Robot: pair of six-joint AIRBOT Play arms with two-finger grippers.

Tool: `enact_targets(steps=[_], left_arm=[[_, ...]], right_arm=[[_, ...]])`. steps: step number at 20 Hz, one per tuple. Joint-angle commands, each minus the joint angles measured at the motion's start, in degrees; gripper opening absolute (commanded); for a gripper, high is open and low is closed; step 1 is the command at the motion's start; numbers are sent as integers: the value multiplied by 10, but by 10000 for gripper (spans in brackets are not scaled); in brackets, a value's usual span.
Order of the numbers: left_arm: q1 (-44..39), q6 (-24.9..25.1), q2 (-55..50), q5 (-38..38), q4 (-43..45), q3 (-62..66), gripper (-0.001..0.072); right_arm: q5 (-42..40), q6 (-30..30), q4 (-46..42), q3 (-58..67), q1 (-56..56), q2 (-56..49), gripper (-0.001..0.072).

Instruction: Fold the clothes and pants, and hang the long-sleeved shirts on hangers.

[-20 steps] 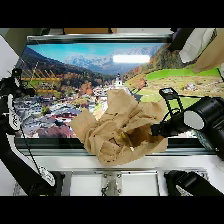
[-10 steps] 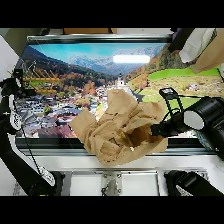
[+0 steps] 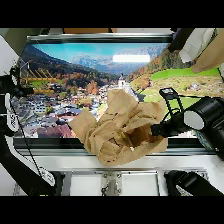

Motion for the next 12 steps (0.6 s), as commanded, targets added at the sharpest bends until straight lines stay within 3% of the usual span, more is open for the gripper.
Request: enact_targets(steps=[1, 9, 12], left_arm=[[-2, 2, 53, -18, 5, 1, 14], [-63, 21, 168, -75, -5, 0, 14], [-92, 78, 207, -111, -82, 0, 14]], right_arm=[[0, 0, 0, 0, 0, 0, 14], [0, 0, 0, 0, 0, 0, 15], [0, 0, 0, 0, 0, 0, 15]])
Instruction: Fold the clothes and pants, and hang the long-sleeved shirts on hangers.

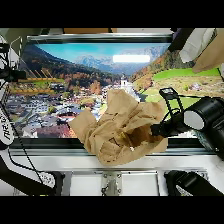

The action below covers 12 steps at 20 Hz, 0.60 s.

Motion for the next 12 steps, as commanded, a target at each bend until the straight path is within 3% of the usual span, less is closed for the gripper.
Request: enact_targets(steps=[1, 5, 6, 8, 12], left_arm=[[-33, 73, 48, -56, -103, 0, 15], [-70, 305, 98, -230, -302, -1, 14], [-77, 341, 115, -271, -347, -15, 14], [-87, 392, 160, -307, -414, -72, 14], [-100, 400, 253, -347, -418, -205, 14]], right_arm=[[0, 0, 0, 0, 0, 0, 14], [0, 0, 0, 0, 0, 0, 14], [0, 0, 0, 0, 0, 0, 15], [0, 0, 0, 0, 0, 0, 14], [0, 0, 0, 0, 0, 0, 15]])
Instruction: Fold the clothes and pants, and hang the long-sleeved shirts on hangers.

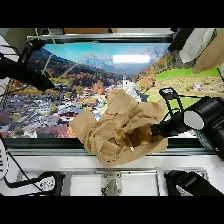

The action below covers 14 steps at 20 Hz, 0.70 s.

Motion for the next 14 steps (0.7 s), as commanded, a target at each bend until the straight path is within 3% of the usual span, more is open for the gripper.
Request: enact_targets(steps=[1, 4, 7, 10, 14], left_arm=[[-11, 43, 81, -84, -29, -113, 14], [-11, 64, 137, -99, -18, -200, 14], [-11, 221, 213, -85, -20, -287, 13], [-11, 230, 281, -74, -19, -371, 13], [-11, 304, 360, -67, -23, -481, 13]], right_arm=[[0, 0, 0, 0, 0, 0, 14], [0, 0, 0, 0, 0, 0, 14], [0, 0, 0, 0, 0, 0, 14], [0, 0, 0, 0, 0, 0, 14], [0, 0, 0, 0, 0, 0, 14]])
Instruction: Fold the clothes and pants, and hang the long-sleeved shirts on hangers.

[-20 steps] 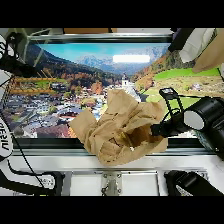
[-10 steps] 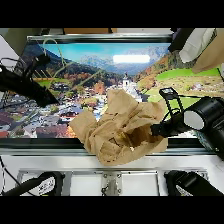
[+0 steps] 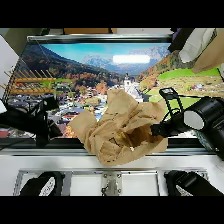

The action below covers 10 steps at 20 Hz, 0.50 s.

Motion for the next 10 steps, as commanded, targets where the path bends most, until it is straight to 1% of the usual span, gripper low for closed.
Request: enact_targets(steps=[1, 3, 5, 7, 10], left_arm=[[-1, 61, 69, 17, -8, -98, 13], [-2, 61, 86, 28, -33, -139, 13], [-29, 62, 92, 35, -41, -169, 13], [-81, 72, 85, 47, -40, -183, 13], [-160, 71, 52, 107, -45, -185, 13]], right_arm=[[0, 0, 0, 0, 0, 0, 15], [0, 0, 0, 0, 0, 0, 14], [0, 0, 0, 0, 0, 0, 15], [0, 0, 0, 0, 0, 0, 14], [0, 0, 0, 0, 0, 0, 14]])
